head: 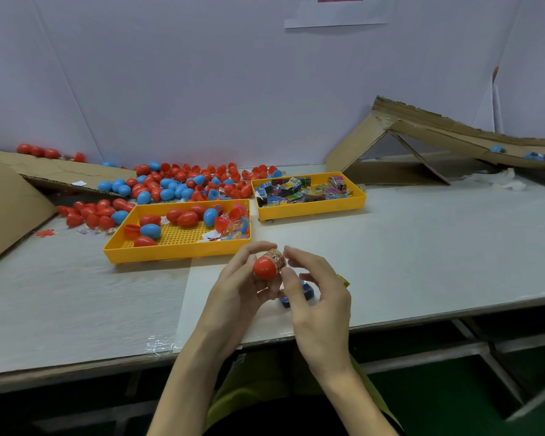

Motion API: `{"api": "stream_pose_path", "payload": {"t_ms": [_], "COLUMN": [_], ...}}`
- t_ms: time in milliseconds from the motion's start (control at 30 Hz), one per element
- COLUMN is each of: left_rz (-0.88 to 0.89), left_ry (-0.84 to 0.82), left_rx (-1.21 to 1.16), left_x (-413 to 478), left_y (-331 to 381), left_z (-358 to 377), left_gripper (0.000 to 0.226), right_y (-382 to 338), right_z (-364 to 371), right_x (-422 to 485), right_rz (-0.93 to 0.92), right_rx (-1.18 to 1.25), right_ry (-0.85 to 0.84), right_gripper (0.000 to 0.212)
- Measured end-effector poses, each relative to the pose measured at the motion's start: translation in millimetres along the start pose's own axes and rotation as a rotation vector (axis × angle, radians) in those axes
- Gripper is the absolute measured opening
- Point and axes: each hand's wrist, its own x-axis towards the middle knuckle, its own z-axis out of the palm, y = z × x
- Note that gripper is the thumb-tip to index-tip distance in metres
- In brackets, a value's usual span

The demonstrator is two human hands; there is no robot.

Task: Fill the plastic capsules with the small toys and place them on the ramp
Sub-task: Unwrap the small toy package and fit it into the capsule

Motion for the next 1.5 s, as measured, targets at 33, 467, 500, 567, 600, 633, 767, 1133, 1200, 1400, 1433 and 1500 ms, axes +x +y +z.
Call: {"api": "stream_pose_path", "payload": {"t_ms": [33, 467, 500, 567, 600, 633, 767, 1133, 1200, 1400, 1433, 1500], "left_rz": [0.004, 0.161, 0.166, 0.175, 0.176, 0.176, 0.171, 0.195, 0.199, 0.196, 0.193, 0.190], "left_ry": [0.010, 0.108, 0.101, 0.095, 0.094, 0.095, 0.097, 0.108, 0.111, 0.113, 0.105, 0.091], "left_rx": [0.000, 0.143, 0.141, 0.142, 0.145, 0.147, 0.158, 0.225, 0.234, 0.246, 0.235, 0.219], "left_x": [0.2, -2.0, -2.2, -3.2, -3.7, -4.1, -4.5, -4.6, -4.6, -4.4, -4.4, -4.4], "left_y": [-0.4, -2.6, -2.7, -2.6, -2.5, -2.3, -2.3, -6.1, -6.4, -7.2, -6.8, -6.2], "left_z": [0.5, 3.6, 4.2, 5.8, 6.4, 6.7, 6.3, 4.5, 4.6, 4.4, 4.3, 3.9], "left_gripper": [0.028, 0.021, 0.019, 0.022, 0.024, 0.025, 0.026, 0.026, 0.026, 0.027, 0.028, 0.030], "right_y": [-0.2, 4.8, 5.1, 4.3, 3.9, 3.7, 4.9, 1.6, 2.0, 3.2, 3.0, 2.2], "right_z": [-0.1, -3.6, -4.2, -4.2, -4.0, -4.0, -4.3, -4.0, -4.4, -5.7, -5.9, -6.0], "right_x": [0.0, -0.4, 0.1, 0.5, 0.4, 0.3, 0.1, 1.7, 1.6, 1.4, 1.3, 1.0], "right_rz": [0.002, 0.017, 0.013, -0.001, -0.009, -0.016, -0.030, 0.040, 0.055, 0.087, 0.091, 0.099], "right_rx": [-0.003, 0.074, 0.099, 0.140, 0.155, 0.167, 0.159, 0.137, 0.145, 0.174, 0.179, 0.188], "right_ry": [-0.004, 0.115, 0.117, 0.127, 0.138, 0.149, 0.155, 0.101, 0.087, 0.081, 0.085, 0.088], "right_gripper": [0.029, 0.021, 0.021, 0.018, 0.017, 0.017, 0.019, 0.007, 0.008, 0.009, 0.009, 0.007]}}
